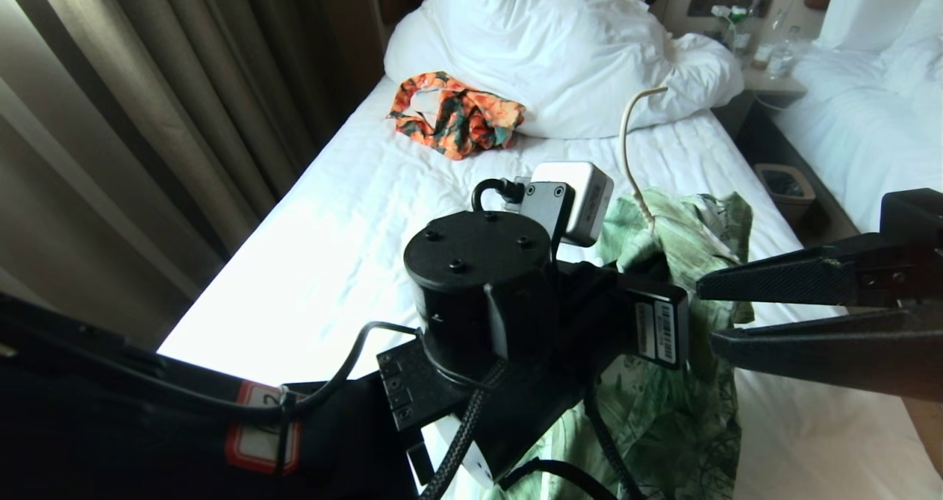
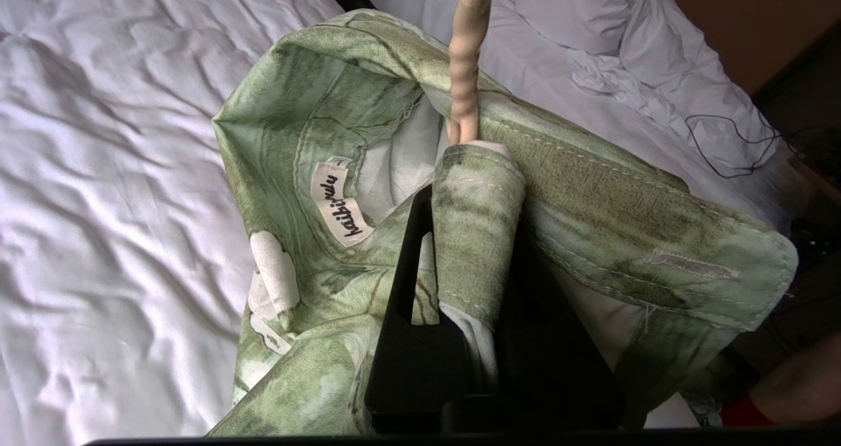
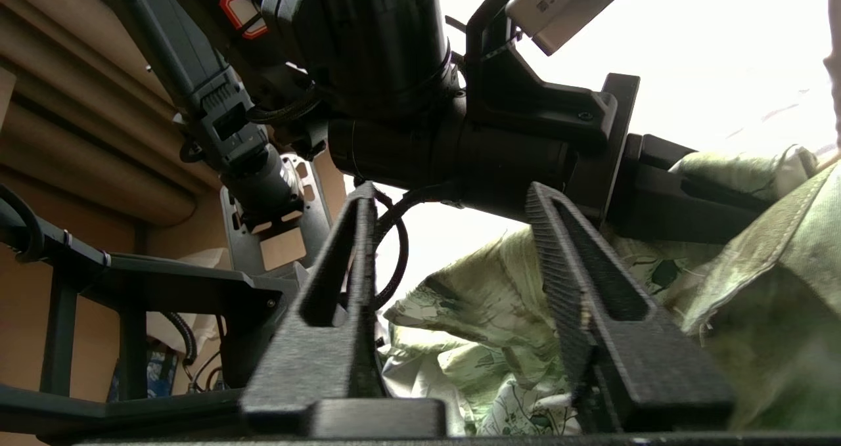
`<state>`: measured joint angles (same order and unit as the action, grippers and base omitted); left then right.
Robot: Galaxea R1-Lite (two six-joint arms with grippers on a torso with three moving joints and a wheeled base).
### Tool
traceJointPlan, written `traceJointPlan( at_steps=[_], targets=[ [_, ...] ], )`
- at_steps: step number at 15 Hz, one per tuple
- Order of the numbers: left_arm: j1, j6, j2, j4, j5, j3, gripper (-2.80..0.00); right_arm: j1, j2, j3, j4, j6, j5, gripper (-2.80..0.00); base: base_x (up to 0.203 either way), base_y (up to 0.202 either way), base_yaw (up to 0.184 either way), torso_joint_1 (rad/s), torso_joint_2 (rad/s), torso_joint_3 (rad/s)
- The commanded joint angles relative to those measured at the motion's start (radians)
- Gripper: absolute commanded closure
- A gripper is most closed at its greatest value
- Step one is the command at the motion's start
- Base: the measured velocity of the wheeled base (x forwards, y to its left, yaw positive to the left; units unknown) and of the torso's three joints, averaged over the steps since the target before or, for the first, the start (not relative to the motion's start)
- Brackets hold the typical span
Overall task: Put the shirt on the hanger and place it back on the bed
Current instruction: Hook the other side of the shirt onto the hanger, then take the clothes hanger out of the clothes
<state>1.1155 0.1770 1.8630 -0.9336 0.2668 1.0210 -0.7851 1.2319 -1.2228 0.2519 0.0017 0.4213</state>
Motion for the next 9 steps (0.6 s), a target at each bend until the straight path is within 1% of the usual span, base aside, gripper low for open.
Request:
traceJointPlan(
  at_steps=[1, 3, 5, 7, 8, 9],
  targets=[
    [-0.002, 0.002, -0.012, -0.007, 0.002, 0.005, 0.0, 0.0, 0.0, -0.001, 0.001, 0.0, 0.002, -2.8, 0.0, 0.0, 0.0, 0.0, 0.0, 0.0],
    [-0.003, 0.002, -0.022, -0.007, 0.0, 0.005, 0.0, 0.0, -0.002, -0.009, 0.001, 0.0, 0.001, -2.8, 0.0, 0.0, 0.0, 0.0, 0.0, 0.0],
    [-0.003, 0.002, -0.028, -0.005, 0.001, 0.002, 0.0, 0.005, -0.003, -0.045, 0.001, 0.001, -0.011, -2.8, 0.0, 0.0, 0.0, 0.0, 0.0, 0.0],
    [-0.003, 0.002, -0.028, -0.005, 0.002, -0.001, 0.0, 0.027, -0.003, -0.083, 0.004, 0.001, -0.052, -2.8, 0.0, 0.0, 0.0, 0.0, 0.0, 0.0],
    [-0.001, 0.002, -0.031, -0.005, 0.002, -0.004, 0.0, 0.029, 0.001, -0.106, 0.019, 0.001, -0.073, 0.0, 0.0, 0.0, 0.0, 0.0, 0.0, 0.0],
    [0.0, 0.002, -0.04, -0.005, 0.002, -0.004, 0.0, 0.036, 0.012, -0.145, 0.057, 0.001, -0.085, 0.0, 0.0, 0.0, 0.0, 0.0, 0.0, 0.0]
  ],
)
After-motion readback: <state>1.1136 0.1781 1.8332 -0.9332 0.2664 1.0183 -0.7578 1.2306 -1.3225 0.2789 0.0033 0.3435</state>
